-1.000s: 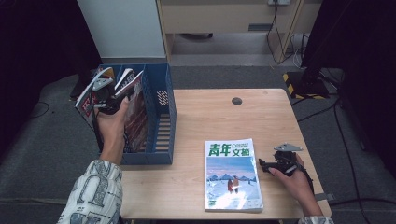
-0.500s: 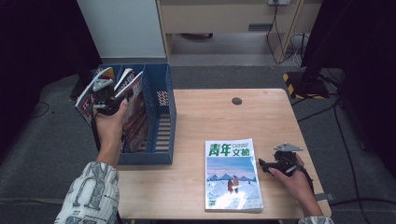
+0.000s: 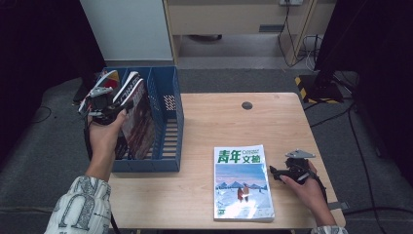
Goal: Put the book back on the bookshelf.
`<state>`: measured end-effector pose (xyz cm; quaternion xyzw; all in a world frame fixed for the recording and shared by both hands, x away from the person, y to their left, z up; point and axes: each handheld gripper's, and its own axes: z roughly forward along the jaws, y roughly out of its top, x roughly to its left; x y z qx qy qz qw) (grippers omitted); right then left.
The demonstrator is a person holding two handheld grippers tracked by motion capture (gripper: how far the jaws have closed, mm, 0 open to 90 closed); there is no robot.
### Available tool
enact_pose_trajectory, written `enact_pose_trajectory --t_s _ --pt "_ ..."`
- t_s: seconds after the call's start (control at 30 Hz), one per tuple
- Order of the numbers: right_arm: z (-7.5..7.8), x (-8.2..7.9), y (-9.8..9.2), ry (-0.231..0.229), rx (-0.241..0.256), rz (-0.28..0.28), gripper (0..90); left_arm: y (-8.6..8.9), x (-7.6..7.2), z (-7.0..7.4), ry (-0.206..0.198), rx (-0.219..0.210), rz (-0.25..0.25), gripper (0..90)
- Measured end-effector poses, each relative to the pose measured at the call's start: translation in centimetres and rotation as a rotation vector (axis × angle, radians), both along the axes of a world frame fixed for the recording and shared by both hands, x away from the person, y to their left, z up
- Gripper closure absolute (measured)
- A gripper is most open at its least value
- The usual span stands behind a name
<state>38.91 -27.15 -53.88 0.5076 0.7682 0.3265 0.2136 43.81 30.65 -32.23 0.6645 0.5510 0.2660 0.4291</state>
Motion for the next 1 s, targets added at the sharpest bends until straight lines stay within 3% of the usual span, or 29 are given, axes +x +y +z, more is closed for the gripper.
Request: enact_pose_trajectory --t_s 0.37,0.43,0.5,0.57,0.83,1.0 --pt "0.0 0.0 0.0 0.001 0.001 0.000 7.3 -0.7 0.2 0.2 0.036 0.025 -0.020 68.9" --pt "0.0 0.0 0.0 0.001 0.001 -0.001 7.3 -0.8 0.2 0.3 0.060 0.044 -0.028 69.9" --pt "0.0 0.0 0.0 0.001 0.001 -0.001 7.3 -0.8 0.2 0.5 0.069 0.069 -0.032 79.1" --pt "0.0 0.0 0.0 0.001 0.002 -0.001 7.3 -0.5 0.1 0.6 0.074 0.062 -0.033 82.1" --pt "0.0 0.0 0.0 0.002 0.002 0.001 7.0 0.1 -0.1 0.9 0.046 0.009 -0.018 83.7" --pt "0.0 0.0 0.0 0.003 0.002 0.000 7.1 -0.3 -0.1 1.8 0.006 0.019 -0.022 83.8"
